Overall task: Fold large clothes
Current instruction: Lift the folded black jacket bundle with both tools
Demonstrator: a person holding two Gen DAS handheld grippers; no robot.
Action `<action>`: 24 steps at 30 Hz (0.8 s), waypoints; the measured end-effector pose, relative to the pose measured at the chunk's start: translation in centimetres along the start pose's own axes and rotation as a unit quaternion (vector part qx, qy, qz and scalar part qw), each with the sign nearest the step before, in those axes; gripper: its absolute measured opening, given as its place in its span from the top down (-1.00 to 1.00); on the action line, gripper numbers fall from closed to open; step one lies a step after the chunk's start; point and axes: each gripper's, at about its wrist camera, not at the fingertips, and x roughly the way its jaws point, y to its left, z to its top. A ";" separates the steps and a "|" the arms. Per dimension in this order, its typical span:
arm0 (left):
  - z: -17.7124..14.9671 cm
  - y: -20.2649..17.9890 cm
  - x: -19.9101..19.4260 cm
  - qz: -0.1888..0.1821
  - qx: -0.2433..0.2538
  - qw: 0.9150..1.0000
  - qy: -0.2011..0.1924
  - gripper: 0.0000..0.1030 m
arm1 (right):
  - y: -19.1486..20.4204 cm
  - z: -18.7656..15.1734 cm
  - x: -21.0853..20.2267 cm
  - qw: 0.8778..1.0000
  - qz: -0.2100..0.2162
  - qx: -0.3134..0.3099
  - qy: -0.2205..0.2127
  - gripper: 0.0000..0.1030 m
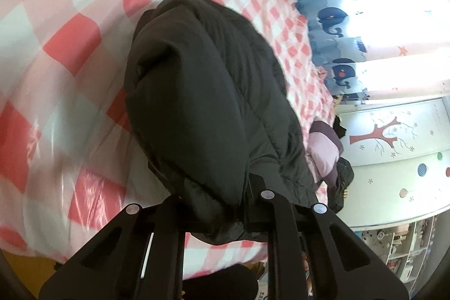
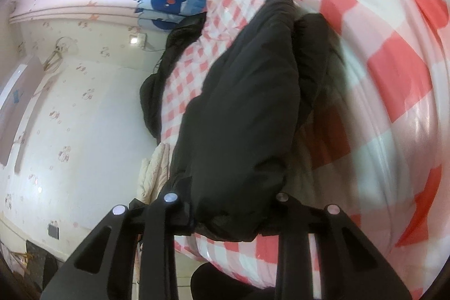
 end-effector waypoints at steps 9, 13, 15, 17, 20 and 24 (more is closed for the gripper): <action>-3.8 -0.3 -4.6 -0.019 0.027 0.999 0.002 0.75 | 2.7 -2.7 -3.3 1.000 0.012 -0.024 0.003 0.42; -6.5 1.6 -5.7 -0.021 0.021 0.999 0.010 0.75 | 2.4 -4.8 -4.3 1.000 0.012 -0.020 0.007 0.42; -7.8 2.6 -6.2 -0.023 0.016 1.000 0.014 0.75 | 2.0 -5.8 -4.8 1.000 0.012 -0.012 0.009 0.42; -9.0 3.4 -6.9 -0.029 0.011 0.999 0.014 0.75 | 1.4 -7.0 -5.4 1.000 0.014 -0.004 0.010 0.42; -10.6 4.3 -8.1 -0.038 0.010 0.999 0.014 0.75 | 0.8 -8.5 -6.4 1.000 0.021 0.007 0.009 0.42; -12.1 4.9 -9.3 -0.039 0.015 0.999 0.013 0.75 | 1.0 -9.8 -7.2 1.000 0.025 0.010 0.008 0.42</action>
